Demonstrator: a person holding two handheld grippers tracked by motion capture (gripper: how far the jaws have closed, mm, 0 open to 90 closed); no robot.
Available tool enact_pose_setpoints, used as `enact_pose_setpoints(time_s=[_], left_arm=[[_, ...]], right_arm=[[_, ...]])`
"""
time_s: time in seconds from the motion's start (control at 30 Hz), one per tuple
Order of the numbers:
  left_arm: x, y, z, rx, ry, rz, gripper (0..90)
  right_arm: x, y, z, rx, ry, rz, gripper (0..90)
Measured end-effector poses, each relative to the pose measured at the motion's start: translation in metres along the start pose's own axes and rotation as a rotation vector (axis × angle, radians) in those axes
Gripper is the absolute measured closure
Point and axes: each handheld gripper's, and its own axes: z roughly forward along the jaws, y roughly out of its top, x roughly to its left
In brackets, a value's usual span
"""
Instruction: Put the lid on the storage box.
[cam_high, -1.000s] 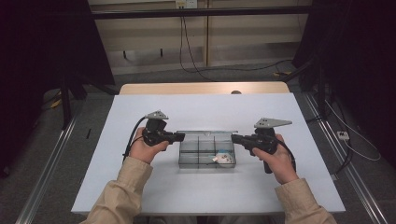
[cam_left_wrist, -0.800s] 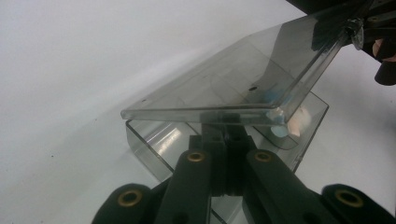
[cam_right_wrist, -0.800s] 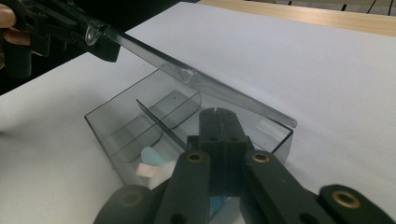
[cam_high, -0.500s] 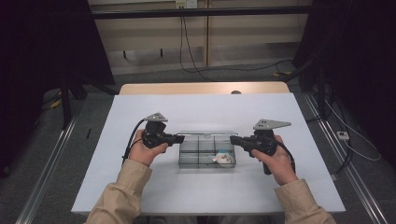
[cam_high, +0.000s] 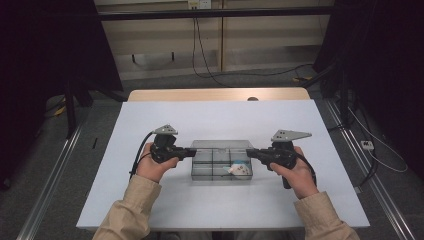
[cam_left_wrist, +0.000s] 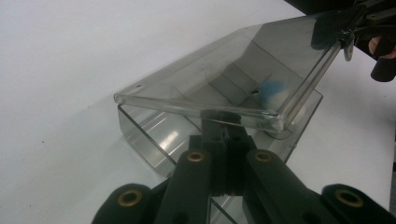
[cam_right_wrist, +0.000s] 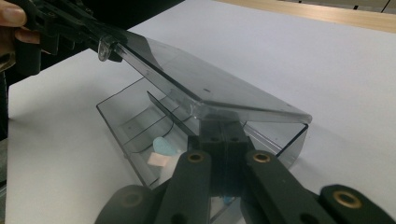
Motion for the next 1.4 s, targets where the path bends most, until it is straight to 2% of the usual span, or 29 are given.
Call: enact_pose_setpoints(time_s=[0.83, 1.4], left_arm=[[-0.002, -0.016, -0.001, -0.002, -0.011, 0.000, 90.0], [-0.005, -0.017, -0.004, -0.015, -0.004, -0.004, 90.0]], right_arm=[[0.001, -0.012, -0.006, 0.020, 0.002, -0.012, 90.0], [0.001, -0.014, -0.011, 0.007, 0.005, -0.010, 90.0]])
